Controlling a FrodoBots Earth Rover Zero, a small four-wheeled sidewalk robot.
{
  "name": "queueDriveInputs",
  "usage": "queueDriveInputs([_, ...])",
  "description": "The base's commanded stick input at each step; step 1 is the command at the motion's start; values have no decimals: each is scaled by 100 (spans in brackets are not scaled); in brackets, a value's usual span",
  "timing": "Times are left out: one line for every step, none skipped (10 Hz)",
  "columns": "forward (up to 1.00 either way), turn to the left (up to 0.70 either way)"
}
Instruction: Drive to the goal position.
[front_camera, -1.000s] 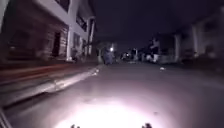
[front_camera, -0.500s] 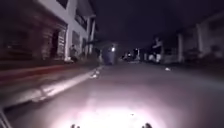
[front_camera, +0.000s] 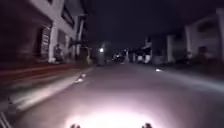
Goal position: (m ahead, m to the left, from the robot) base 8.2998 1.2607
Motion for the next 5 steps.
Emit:
queueDriveInputs([100,-24])
queueDriveInputs([100,-9])
queueDriveInputs([100,0])
queueDriveInputs([100,0])
queueDriveInputs([100,0])
